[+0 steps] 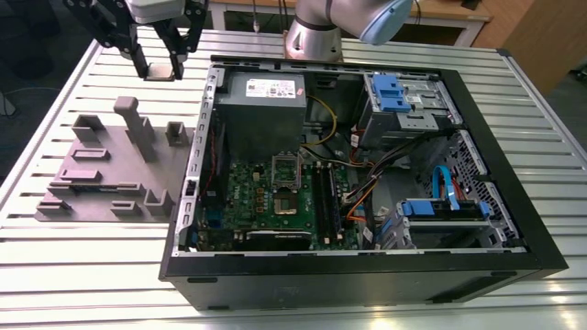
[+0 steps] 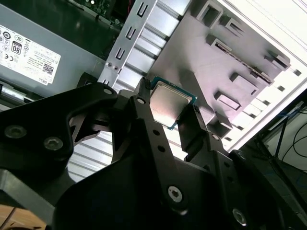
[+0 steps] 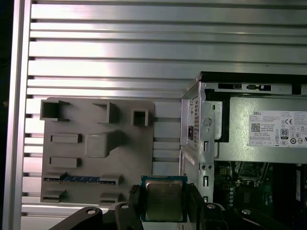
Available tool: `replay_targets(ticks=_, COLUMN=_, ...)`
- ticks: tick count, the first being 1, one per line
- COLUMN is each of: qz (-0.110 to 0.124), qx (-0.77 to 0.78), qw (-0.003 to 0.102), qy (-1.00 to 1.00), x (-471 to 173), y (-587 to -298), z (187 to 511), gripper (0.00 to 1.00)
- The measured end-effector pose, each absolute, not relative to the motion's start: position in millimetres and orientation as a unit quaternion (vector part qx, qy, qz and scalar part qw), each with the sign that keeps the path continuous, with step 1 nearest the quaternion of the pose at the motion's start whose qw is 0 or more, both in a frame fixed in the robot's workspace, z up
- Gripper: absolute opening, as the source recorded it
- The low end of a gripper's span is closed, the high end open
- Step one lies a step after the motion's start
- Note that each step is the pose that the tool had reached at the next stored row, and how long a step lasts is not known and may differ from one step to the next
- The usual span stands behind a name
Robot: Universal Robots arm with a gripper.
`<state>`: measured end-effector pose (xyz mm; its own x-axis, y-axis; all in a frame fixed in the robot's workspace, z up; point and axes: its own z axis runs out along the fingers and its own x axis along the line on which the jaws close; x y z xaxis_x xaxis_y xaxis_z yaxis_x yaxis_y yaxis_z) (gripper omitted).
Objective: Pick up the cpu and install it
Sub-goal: 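Pick up the cpu and move it towards the insertion slot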
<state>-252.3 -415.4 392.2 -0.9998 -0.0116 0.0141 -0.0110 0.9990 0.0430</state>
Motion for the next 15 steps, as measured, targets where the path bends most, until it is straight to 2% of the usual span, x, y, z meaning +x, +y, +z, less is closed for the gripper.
replay_targets(ticks=15, qz=-0.022, qx=0.006, qw=0.007, qy=-1.0, x=-210.8, y=-415.3, z=392.1, gripper=0.47)
